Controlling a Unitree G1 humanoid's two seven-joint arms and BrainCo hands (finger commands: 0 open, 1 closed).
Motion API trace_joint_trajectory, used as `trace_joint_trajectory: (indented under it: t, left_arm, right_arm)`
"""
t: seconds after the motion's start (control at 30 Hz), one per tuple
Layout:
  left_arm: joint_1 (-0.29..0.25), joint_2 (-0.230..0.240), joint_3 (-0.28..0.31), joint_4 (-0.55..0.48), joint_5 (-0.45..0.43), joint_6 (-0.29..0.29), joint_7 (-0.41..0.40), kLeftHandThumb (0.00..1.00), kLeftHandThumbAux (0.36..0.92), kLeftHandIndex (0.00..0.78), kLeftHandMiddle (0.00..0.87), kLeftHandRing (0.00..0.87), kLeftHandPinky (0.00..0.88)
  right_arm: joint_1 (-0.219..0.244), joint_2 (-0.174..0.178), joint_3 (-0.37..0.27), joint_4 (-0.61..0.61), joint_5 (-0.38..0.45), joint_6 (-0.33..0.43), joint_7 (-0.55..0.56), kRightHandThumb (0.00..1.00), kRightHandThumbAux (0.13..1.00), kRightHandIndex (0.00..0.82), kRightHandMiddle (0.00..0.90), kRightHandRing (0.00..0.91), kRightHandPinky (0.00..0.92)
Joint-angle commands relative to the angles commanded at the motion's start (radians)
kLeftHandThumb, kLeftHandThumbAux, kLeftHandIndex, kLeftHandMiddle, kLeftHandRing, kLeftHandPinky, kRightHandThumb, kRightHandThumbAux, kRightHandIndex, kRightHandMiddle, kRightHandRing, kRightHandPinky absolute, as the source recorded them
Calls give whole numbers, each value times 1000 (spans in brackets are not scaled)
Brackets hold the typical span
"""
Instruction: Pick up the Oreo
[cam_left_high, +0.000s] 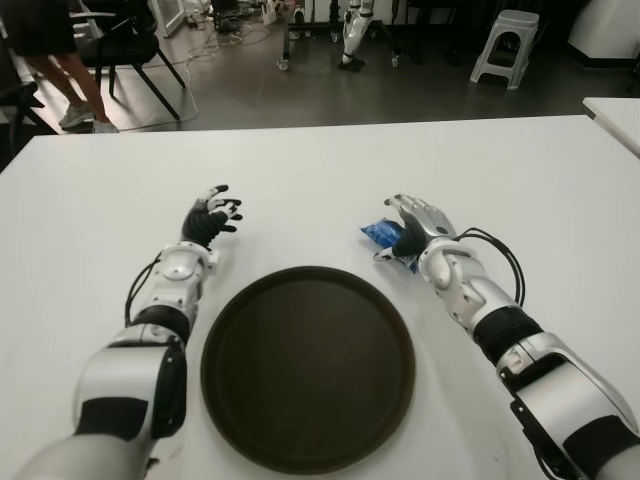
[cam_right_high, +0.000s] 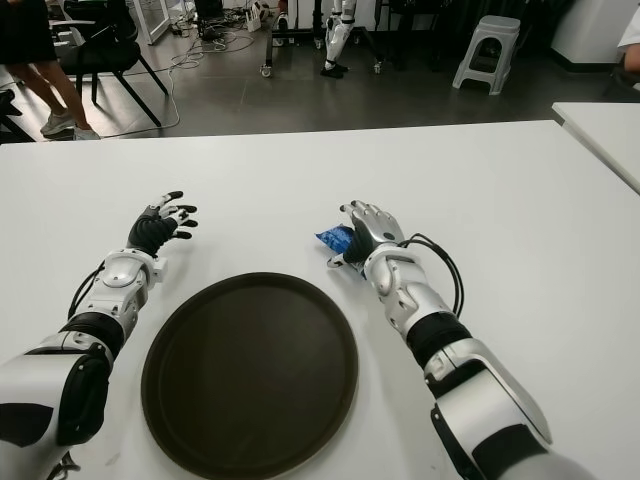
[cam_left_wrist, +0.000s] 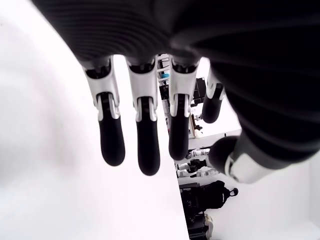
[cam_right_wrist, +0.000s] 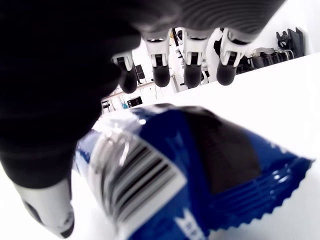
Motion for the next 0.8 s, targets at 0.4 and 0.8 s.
trace_joint_trajectory:
  t: [0.4,0.8]
  left_arm:
    - [1,4,-1,-1,1,4,-5,468,594,141,292,351,406]
    - [3,8,3,-2,-3,-3,-19,454,598,139,288,343,401]
  right_arm:
    - [-16,51,32,183,-3,-37,-35,0,723,77,33,58,117]
    - [-47,69,43,269,-1,-65,-55,0,755,141,70,84,134]
